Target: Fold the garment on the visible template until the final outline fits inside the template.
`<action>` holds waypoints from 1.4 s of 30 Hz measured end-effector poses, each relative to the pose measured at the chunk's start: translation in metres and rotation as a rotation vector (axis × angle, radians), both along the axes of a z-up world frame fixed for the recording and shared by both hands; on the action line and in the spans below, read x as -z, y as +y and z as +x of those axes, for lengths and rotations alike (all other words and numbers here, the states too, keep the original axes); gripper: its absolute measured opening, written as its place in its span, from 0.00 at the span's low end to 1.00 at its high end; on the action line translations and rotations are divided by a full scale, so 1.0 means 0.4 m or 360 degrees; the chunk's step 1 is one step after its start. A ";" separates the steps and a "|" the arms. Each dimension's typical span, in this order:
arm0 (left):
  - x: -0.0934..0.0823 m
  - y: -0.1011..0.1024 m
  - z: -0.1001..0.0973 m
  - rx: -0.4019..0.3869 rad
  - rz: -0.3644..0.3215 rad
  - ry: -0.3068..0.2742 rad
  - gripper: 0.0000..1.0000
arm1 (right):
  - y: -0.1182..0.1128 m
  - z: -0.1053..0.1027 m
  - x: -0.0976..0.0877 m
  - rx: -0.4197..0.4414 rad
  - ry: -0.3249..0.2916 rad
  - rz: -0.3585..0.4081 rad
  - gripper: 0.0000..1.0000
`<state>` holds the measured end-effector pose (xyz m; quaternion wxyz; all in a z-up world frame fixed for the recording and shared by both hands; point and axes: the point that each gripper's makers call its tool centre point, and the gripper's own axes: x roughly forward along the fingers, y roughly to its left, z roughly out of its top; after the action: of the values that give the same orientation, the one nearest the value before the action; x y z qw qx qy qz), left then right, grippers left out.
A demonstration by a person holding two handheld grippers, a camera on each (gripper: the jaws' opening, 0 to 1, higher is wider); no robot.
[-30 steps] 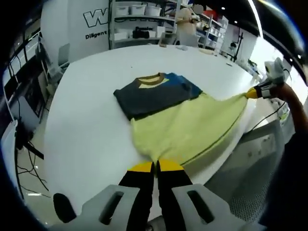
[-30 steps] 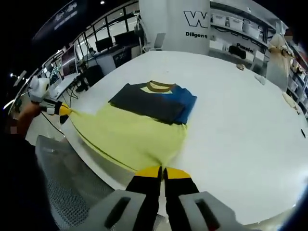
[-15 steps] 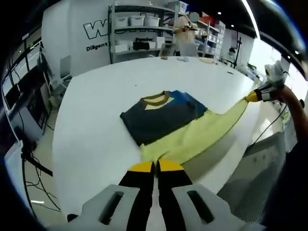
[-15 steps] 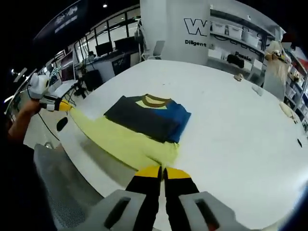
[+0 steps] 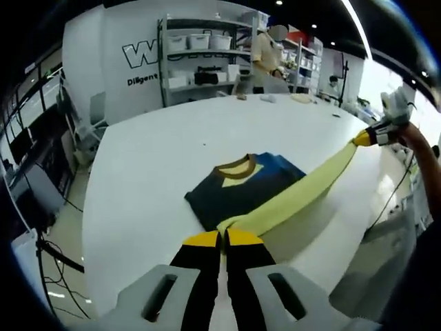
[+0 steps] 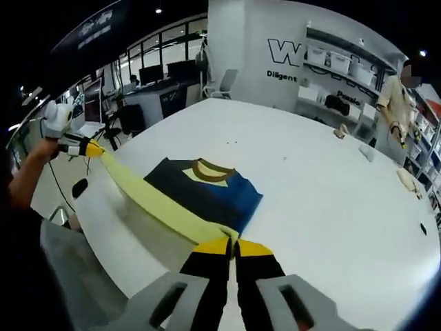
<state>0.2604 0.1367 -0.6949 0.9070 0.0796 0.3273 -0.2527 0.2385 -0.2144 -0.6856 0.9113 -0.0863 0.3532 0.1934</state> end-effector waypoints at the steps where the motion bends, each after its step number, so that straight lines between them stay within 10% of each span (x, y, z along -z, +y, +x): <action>1: -0.003 0.000 0.010 -0.0002 -0.0001 -0.0007 0.00 | 0.001 0.009 -0.003 0.0000 -0.0005 0.0000 0.00; 26: 0.077 -0.008 0.303 -0.0139 -0.0034 0.0009 0.00 | -0.001 0.293 0.042 0.0015 -0.0080 0.0004 0.00; 42: 0.221 -0.016 0.436 -0.0207 -0.0025 0.0124 0.00 | -0.006 0.441 0.189 0.0055 -0.0042 -0.0010 0.00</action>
<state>0.4350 0.1304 -0.7832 0.9086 0.0411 0.3648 -0.1989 0.4150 -0.2169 -0.7611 0.9188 -0.0856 0.3430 0.1754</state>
